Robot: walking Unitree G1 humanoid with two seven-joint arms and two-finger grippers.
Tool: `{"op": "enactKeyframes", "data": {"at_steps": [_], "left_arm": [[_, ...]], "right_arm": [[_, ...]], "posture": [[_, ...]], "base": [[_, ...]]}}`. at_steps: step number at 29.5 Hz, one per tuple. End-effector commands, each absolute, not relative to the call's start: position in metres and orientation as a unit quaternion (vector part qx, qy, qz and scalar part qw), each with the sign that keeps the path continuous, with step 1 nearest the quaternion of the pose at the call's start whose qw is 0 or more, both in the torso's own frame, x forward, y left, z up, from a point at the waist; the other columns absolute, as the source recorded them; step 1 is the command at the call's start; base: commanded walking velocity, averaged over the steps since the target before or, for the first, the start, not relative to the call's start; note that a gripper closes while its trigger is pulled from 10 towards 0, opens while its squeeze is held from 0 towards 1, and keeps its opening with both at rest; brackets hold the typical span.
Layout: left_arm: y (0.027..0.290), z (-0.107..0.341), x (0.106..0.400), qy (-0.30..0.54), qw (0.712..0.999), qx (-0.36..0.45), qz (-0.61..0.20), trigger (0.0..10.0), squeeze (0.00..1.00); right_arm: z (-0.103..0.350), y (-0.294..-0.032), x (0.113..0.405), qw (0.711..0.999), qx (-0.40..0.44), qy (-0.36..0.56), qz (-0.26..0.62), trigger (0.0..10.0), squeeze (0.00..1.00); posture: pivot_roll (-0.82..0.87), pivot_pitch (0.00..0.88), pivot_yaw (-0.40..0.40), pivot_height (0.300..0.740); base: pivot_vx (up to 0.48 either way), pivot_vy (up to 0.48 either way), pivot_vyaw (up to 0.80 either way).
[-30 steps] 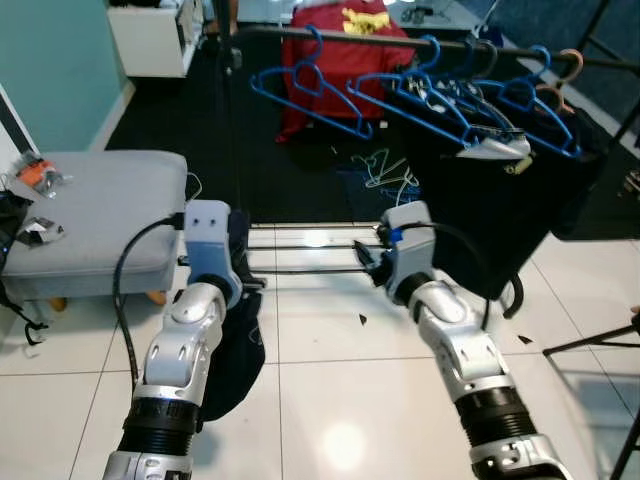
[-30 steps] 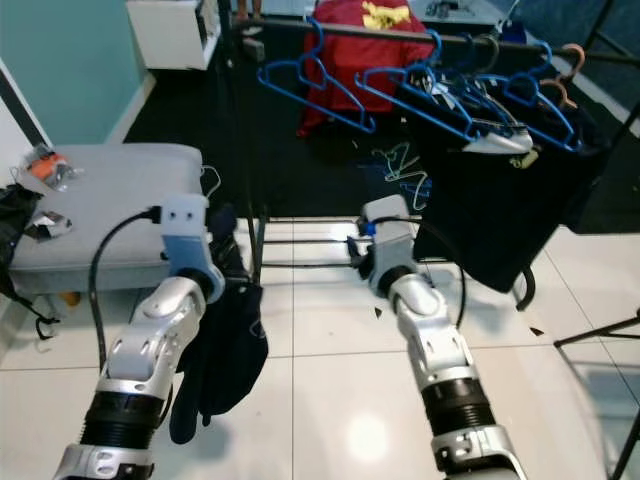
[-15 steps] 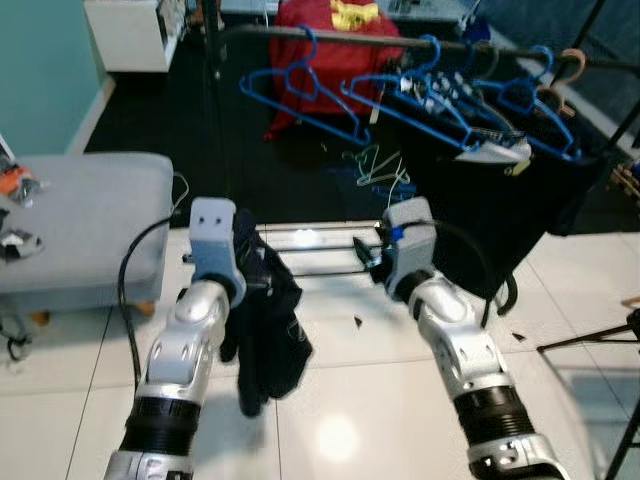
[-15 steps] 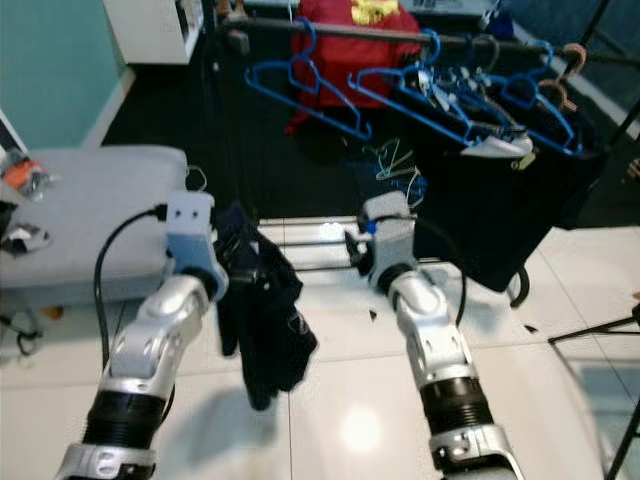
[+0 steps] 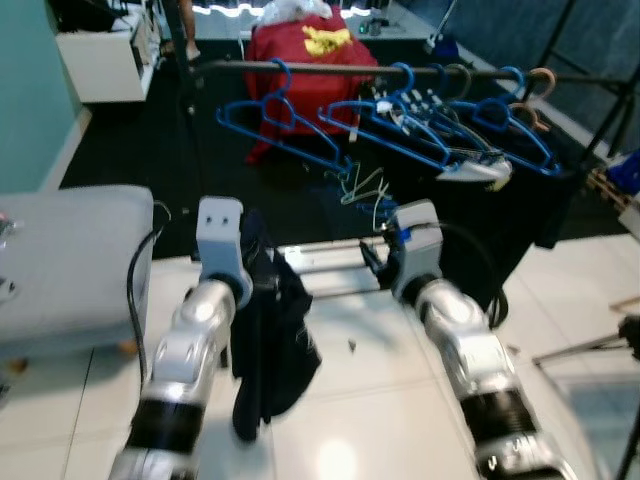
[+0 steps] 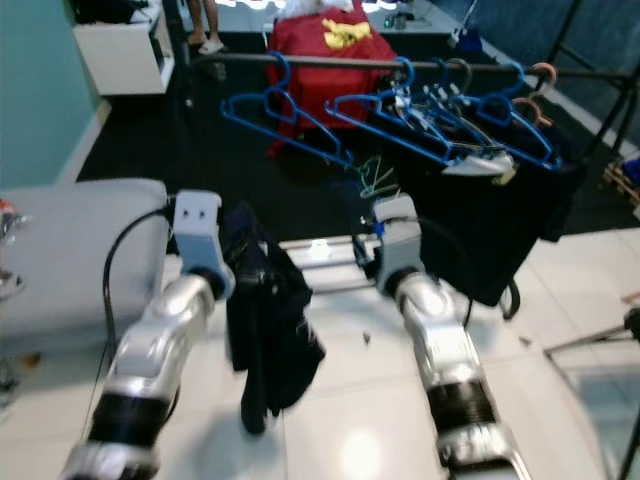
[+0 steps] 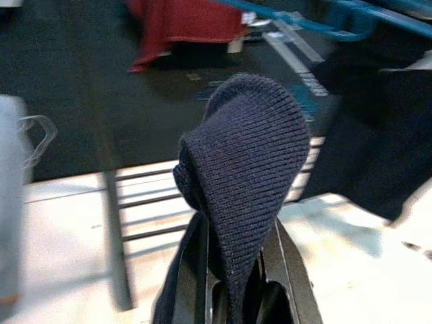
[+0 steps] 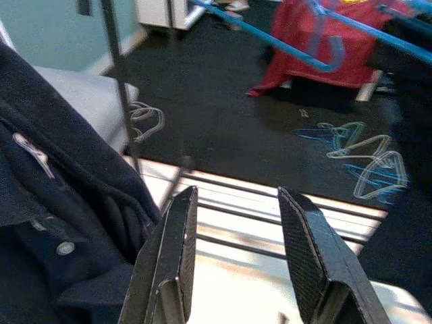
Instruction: Hang hanger
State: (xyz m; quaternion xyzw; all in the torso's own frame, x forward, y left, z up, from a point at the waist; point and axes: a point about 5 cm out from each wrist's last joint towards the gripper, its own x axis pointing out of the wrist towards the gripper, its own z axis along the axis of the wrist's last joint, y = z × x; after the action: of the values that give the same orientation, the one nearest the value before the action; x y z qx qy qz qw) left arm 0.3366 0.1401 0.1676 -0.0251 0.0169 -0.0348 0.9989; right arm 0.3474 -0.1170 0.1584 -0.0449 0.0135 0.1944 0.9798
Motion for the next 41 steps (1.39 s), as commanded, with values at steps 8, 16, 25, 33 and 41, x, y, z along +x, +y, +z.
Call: {"op": "enactKeyframes", "data": {"at_steps": [8,16,25,33,41], "left_arm": [[0.135,0.174,0.337,0.004,0.999,-0.030,-0.044,10.0,0.00],[0.138,0.173,0.337,0.004,0.999,-0.032,-0.033,10.0,0.00],[0.141,0.173,0.337,0.006,0.999,-0.031,-0.029,10.0,0.00],[0.133,0.166,0.333,0.013,0.999,0.000,-0.053,10.0,0.00],[0.130,0.164,0.332,0.017,0.998,-0.001,-0.059,10.0,0.00]], "right_arm": [[0.155,-0.129,0.347,0.983,-0.047,0.019,0.179,10.0,0.00],[0.174,-0.127,0.348,0.982,-0.020,-0.016,0.187,10.0,0.00],[0.196,-0.121,0.349,0.978,-0.002,-0.056,0.201,10.0,0.00],[0.207,-0.127,0.352,0.981,0.015,-0.078,0.179,10.0,0.00],[0.219,-0.129,0.352,0.977,-0.007,-0.094,0.189,10.0,0.00]], "posture": [[-0.04,0.108,-0.061,0.740],[-0.05,0.108,-0.059,0.740],[-0.05,0.110,-0.057,0.740],[-0.05,0.111,-0.059,0.740],[-0.05,0.113,-0.055,0.740]], "base": [[0.311,0.000,0.00],[0.318,0.000,0.00],[0.323,0.000,0.00],[0.323,0.000,0.30],[0.322,0.000,0.00]]}}
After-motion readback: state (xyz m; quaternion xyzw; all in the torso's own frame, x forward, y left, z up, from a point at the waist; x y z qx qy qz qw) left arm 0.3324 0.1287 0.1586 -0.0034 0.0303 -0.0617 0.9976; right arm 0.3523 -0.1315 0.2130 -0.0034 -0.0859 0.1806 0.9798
